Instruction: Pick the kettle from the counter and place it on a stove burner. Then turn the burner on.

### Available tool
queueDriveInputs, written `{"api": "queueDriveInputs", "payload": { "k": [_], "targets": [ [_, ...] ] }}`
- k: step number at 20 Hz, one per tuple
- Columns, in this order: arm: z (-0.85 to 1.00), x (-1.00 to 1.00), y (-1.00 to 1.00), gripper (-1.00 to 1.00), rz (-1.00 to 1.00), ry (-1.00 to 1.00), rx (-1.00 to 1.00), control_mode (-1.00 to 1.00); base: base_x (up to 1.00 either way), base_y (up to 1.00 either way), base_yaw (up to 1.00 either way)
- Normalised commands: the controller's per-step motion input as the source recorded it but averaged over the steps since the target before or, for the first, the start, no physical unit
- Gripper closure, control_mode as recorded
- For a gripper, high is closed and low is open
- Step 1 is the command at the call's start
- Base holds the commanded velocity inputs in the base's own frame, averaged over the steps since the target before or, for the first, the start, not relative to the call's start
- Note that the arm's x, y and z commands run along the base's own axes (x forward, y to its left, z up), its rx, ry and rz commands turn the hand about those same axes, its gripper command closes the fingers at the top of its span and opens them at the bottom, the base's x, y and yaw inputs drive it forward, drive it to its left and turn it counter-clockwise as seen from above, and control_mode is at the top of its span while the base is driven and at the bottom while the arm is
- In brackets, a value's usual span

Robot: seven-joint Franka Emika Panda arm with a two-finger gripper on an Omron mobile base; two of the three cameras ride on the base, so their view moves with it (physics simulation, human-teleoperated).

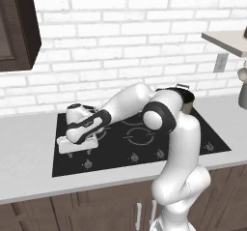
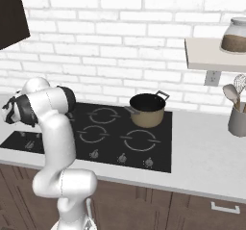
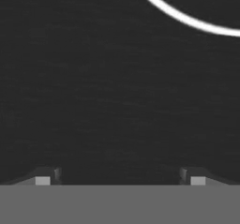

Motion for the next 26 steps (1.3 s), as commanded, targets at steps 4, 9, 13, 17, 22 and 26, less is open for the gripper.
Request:
{"api": "queueDriveInputs", "payload": {
  "k": [4,9,13,17,22,26],
  "targets": [
    [-0.01,-0.55,-0.25,-1.0,0.0,-0.05,0.04,-1.0,0.0,0.0,0.0],
    [0.0,-0.67,-0.3,-1.0,0.0,-0.06,0.02,-1.0,0.0,0.0,0.0],
    [-0.04,-0.01,-0.18,-1.0,0.0,-0.03,0.0,-1.0,0.0,0.0,0.0],
    [-0.14,0.0,-0.32,-1.0,0.0,-0.1,0.0,-1.0,0.0,0.0,0.0],
    [0.0,0.0,0.0,-1.0,0.0,0.0,0.0,-1.0,0.0,0.0,0.0],
    [0.0,-0.14,0.2,-1.0,0.0,-0.08,0.0,-1.0,0.0,0.0,0.0]
  ]
}}
